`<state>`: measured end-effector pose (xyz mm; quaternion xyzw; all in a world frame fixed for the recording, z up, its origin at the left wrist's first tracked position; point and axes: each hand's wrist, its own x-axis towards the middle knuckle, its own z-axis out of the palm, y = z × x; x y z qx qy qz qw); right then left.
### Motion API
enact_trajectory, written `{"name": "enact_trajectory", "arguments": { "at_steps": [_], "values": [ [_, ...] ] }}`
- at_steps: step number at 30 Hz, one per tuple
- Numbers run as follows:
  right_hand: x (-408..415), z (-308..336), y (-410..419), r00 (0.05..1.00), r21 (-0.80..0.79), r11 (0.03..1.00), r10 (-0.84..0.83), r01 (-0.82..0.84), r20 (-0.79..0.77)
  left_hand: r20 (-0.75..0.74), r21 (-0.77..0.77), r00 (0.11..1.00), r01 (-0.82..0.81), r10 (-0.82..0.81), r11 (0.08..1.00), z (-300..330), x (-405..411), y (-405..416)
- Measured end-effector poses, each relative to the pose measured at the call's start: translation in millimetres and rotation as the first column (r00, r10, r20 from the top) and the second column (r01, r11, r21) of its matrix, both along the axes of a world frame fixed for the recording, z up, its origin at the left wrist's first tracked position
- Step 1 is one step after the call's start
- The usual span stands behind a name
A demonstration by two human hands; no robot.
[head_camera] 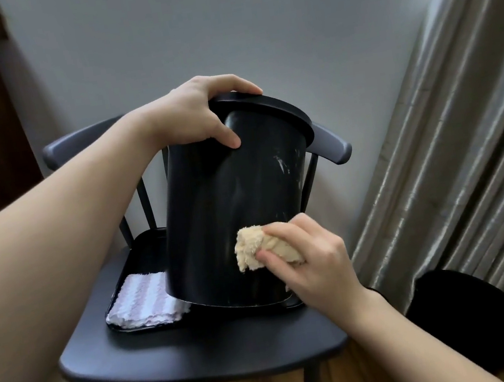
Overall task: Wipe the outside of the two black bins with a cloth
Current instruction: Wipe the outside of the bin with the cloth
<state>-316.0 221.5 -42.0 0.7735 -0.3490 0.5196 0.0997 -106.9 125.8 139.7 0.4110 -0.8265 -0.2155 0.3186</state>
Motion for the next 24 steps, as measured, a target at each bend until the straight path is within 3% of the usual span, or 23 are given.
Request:
{"name": "enact_trajectory", "arguments": {
  "at_steps": [5, 11, 17, 24],
  "values": [
    [-13, -27, 9, 0.976, 0.097, 0.982, 0.175, -0.163, -0.13, 0.002, 0.001, 1.0, -0.018, 0.018, 1.0, -1, 2, -1],
    [-17, -32, 10, 0.984, 0.146, 0.973, 0.171, -0.176, 0.048, -0.009, 0.015, 0.998, -0.064, 0.064, 0.998, -2, 0, 3],
    [-22, -32, 13, 0.987, 0.159, 0.975, 0.149, -0.158, 0.068, 0.2, -0.309, 0.96, -0.13, 0.198, 0.942, -2, -27, 13],
    [-20, -28, 16, 0.989, 0.181, 0.973, 0.134, -0.144, 0.066, 0.334, -0.365, 0.9, -0.149, 0.279, 0.919, -1, -35, 11]
  ]
}}
